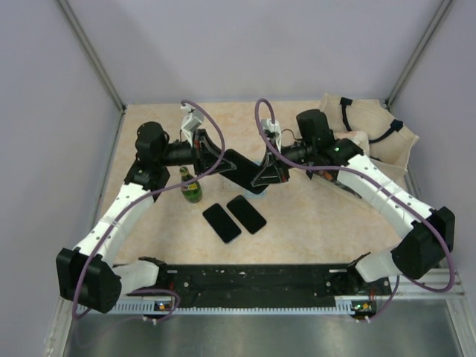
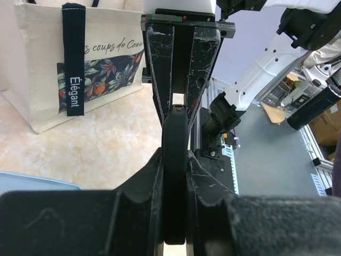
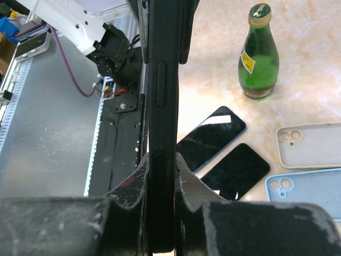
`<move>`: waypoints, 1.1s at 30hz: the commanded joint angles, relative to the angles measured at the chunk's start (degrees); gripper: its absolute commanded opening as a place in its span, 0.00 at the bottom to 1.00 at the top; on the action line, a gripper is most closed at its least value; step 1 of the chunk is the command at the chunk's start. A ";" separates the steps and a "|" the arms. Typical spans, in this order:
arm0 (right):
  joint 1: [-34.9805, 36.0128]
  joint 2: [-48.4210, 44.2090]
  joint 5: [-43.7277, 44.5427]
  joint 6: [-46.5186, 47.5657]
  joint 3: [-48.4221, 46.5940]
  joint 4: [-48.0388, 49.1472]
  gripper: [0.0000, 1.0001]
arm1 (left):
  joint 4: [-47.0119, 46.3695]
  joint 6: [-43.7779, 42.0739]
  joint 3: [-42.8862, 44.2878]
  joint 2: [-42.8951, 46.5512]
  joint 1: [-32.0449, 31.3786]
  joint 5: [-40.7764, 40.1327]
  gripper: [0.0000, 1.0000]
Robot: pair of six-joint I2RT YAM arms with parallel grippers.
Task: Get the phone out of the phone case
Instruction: Adjust the phone, then remove the phone case from the phone.
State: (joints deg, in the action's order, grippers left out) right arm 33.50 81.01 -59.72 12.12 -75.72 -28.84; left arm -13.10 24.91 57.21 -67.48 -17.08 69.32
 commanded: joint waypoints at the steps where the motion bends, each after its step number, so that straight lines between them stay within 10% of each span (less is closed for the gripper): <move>1: -0.01 -0.59 -1.28 0.62 -1.00 1.60 0.00 | 4.46 -4.32 2.02 1.65 -0.15 -3.40 0.07; 13: 0.08 -2.52 3.03 4.75 -2.32 -2.97 0.00 | 19.61 -9.01 7.21 2.88 -0.15 -7.26 0.88; 23: 1.40 -2.88 8.22 7.22 -4.52 -4.65 0.00 | 16.27 2.25 9.67 -2.47 -1.02 -9.55 0.85; 33: 3.15 -3.14 13.48 8.53 -4.78 -4.73 0.00 | 18.64 2.25 9.24 -3.53 -1.38 -10.87 0.48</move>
State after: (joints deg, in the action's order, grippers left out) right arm 35.31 80.84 -47.79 19.07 -76.29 -36.38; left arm 6.79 26.11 64.73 -71.02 -18.17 58.61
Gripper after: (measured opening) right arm 0.105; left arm 0.541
